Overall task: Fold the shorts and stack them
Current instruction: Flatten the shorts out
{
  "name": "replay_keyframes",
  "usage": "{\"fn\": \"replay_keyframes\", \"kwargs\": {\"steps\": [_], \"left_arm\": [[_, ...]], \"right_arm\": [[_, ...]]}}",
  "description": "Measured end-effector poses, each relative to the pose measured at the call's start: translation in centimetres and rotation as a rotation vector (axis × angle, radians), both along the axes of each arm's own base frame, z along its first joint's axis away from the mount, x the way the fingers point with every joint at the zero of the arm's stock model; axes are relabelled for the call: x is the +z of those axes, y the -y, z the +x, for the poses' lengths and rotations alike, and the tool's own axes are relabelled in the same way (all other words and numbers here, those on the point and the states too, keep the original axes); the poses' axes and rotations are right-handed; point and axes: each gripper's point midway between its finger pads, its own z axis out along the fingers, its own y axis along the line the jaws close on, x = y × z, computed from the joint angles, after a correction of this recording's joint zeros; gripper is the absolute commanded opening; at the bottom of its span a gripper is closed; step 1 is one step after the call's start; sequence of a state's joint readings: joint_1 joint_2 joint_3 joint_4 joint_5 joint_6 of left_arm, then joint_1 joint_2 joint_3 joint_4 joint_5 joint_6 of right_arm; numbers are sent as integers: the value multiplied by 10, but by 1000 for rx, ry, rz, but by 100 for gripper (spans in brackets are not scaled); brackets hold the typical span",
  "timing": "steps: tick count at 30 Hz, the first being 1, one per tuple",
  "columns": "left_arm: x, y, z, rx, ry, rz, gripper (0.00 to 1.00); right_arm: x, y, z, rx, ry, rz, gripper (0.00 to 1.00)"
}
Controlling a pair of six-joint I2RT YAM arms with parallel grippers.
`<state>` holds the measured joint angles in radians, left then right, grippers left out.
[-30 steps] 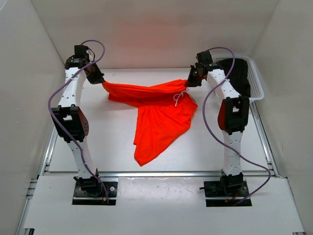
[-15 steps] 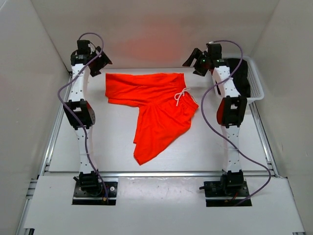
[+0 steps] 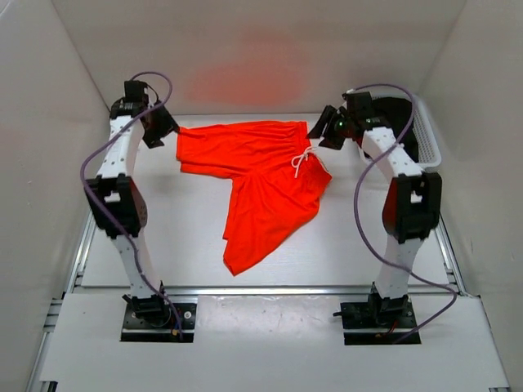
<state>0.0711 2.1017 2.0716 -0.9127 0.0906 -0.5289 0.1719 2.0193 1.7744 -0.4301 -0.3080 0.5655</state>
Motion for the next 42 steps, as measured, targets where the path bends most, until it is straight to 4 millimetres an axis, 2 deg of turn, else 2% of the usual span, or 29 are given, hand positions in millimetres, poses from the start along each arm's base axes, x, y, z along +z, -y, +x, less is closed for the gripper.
{"fn": "replay_keyframes", "kwargs": {"steps": [1, 2, 4, 6, 8, 10, 11, 12, 15, 17, 20, 26, 28, 30, 34, 37, 38, 39, 41, 42], "left_arm": [[5, 5, -17, -13, -4, 10, 68], [8, 14, -37, -31, -13, 15, 65], [7, 43, -74, -99, -42, 16, 65], [-10, 80, -112, -192, -89, 9, 67], [-43, 116, -150, -288, -179, 3, 64], [-78, 142, -186, -369, -291, 9, 60], [-94, 151, -202, -399, -344, 17, 58], [-108, 155, -215, -416, -387, 21, 58], [-136, 157, -243, -430, -481, 29, 58], [-144, 154, -252, -420, -507, 29, 58], [-149, 156, -253, -410, -506, 35, 53], [-166, 166, -253, -411, -524, 43, 31], [-166, 166, -253, -407, -525, 40, 25], [-167, 167, -253, -402, -531, 38, 10], [-168, 167, -253, -400, -533, 32, 10], [-167, 164, -251, -388, -528, 27, 10], [-167, 161, -251, -379, -526, 21, 10], [-166, 153, -250, -357, -522, 20, 10], [-165, 128, -244, -288, -516, 18, 10], [-163, 113, -240, -243, -513, 17, 10]], "right_arm": [[4, -1, -16, 2, -1, -5, 52], [8, -3, -32, 5, -2, -9, 43], [7, -2, -59, 9, -9, -14, 41], [-6, 5, -81, 0, -42, -28, 41], [-27, 14, -102, -11, -90, -48, 45], [-51, 21, -125, -14, -157, -70, 48], [-63, 24, -136, -15, -188, -79, 50], [-72, 27, -146, -16, -218, -88, 59], [-97, 33, -172, -10, -295, -102, 75], [-107, 34, -185, -3, -333, -94, 76], [-117, 36, -193, -10, -362, -71, 76], [-116, 33, -186, -9, -340, -34, 76], [-119, 32, -183, -6, -340, -27, 76], [-123, 30, -182, -6, -352, -21, 77], [-135, 28, -184, -5, -389, -16, 78], [-137, 21, -180, 6, -396, 3, 70], [-138, 19, -177, 8, -392, 6, 60], [-139, 16, -173, 14, -390, 9, 54], [-144, 10, -168, 21, -392, 13, 37], [-146, 6, -167, 27, -398, 15, 19]]}}
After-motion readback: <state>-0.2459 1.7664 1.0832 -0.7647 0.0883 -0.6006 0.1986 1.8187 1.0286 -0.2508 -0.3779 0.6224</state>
